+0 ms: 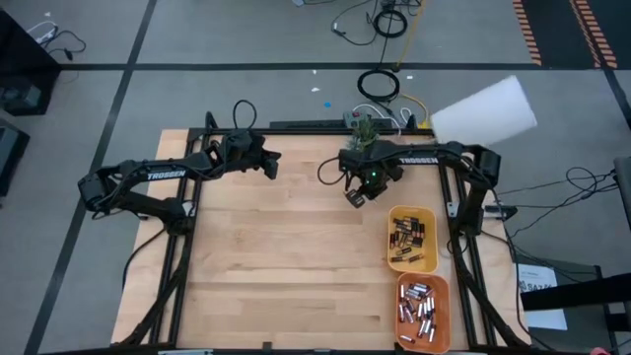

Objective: Sort batteries
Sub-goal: Put the black battery into the orange bin

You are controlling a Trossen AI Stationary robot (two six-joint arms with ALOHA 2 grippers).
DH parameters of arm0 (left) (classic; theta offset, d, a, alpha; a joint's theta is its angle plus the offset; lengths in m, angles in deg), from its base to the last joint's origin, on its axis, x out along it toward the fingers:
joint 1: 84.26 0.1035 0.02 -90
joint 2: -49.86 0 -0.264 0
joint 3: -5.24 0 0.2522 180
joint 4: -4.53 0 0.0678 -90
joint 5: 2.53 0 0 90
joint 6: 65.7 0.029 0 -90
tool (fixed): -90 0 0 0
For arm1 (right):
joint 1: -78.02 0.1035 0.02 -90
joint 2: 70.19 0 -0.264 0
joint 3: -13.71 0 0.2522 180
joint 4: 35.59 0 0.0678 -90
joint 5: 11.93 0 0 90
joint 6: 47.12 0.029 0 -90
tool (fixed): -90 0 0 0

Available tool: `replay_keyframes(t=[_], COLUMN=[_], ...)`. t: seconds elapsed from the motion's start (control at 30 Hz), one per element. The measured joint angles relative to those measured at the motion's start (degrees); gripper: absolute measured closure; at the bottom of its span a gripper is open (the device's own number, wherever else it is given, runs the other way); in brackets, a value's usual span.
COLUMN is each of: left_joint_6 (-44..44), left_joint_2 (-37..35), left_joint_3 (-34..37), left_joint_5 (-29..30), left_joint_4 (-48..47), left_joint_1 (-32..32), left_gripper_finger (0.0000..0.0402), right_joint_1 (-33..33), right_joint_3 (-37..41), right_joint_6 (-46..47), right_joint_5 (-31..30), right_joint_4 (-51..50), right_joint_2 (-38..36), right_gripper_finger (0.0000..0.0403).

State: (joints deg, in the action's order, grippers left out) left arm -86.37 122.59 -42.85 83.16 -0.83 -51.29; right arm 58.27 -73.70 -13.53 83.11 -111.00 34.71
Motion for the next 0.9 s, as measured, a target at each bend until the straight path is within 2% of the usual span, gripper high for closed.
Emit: replay_keyframes(t=[0.9], left_joint_6=[0.0], left_joint_2=[0.0], left_joint_3=[0.0], left_joint_5=[0.1], left_joint_4=[0.1], left_joint_1=[0.0], left_gripper_finger=[0.0391], right_joint_1=[0.0], right_joint_3=[0.0], right_joint_6=[-1.5], right_joint_5=[1.1], right_joint_4=[0.3], right_joint_2=[-0.1], right_gripper_finger=[0.0396])
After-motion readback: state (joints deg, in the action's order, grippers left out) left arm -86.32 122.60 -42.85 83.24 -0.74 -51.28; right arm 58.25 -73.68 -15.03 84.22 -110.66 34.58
